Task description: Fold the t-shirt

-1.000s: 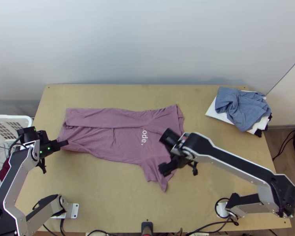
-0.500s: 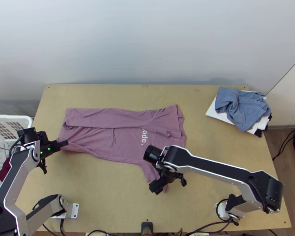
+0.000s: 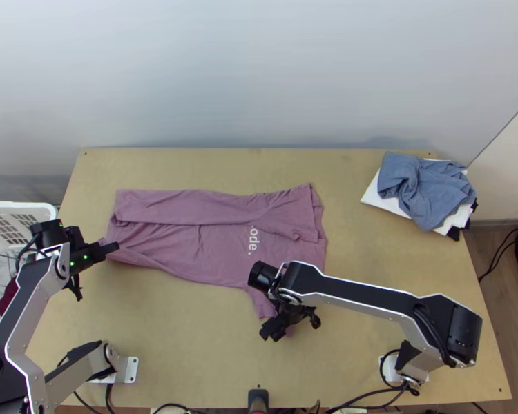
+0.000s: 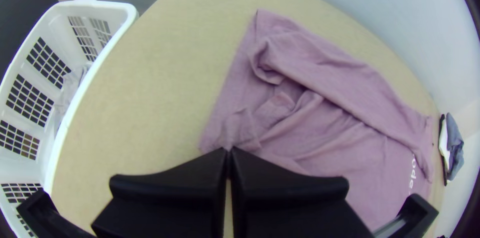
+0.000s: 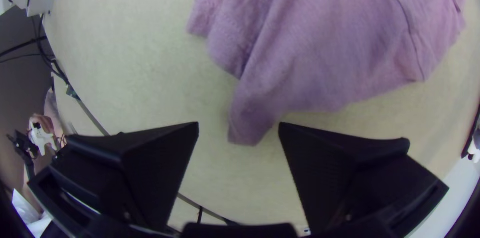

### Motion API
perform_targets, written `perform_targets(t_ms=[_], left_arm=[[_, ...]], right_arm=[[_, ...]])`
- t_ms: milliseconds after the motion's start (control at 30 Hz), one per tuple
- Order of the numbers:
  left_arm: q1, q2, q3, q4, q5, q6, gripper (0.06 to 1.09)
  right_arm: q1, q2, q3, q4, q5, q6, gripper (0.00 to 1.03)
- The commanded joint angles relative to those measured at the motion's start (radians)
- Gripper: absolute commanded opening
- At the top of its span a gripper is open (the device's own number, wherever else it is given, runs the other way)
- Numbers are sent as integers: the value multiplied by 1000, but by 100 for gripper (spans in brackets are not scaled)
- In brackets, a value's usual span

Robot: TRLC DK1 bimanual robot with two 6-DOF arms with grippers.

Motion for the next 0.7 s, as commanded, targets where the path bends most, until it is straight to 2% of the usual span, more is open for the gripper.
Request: perform_targets(t_ms=[0, 33, 233, 367, 500, 667], left_arm=[[0, 9, 6, -2, 0, -1, 10], [2, 9, 6, -2, 0, -1, 10], [5, 15, 13, -2, 0, -2, 10], [3, 21, 30, -2, 0, -8, 10], [-9, 41, 65, -2, 0, -28, 10], [-37, 82, 141, -9, 0, -70, 10]], right_arm=[[-9, 27, -2, 64, 37, -9, 26], [-12, 31, -4, 73, 37, -15, 11], [-36, 11, -10, 61, 39, -20, 5], [-118, -42, 4, 50, 54, -18, 3], [-191, -79, 55, 34, 126, -18, 3], [-296, -78, 125, 26, 136, -18, 3]])
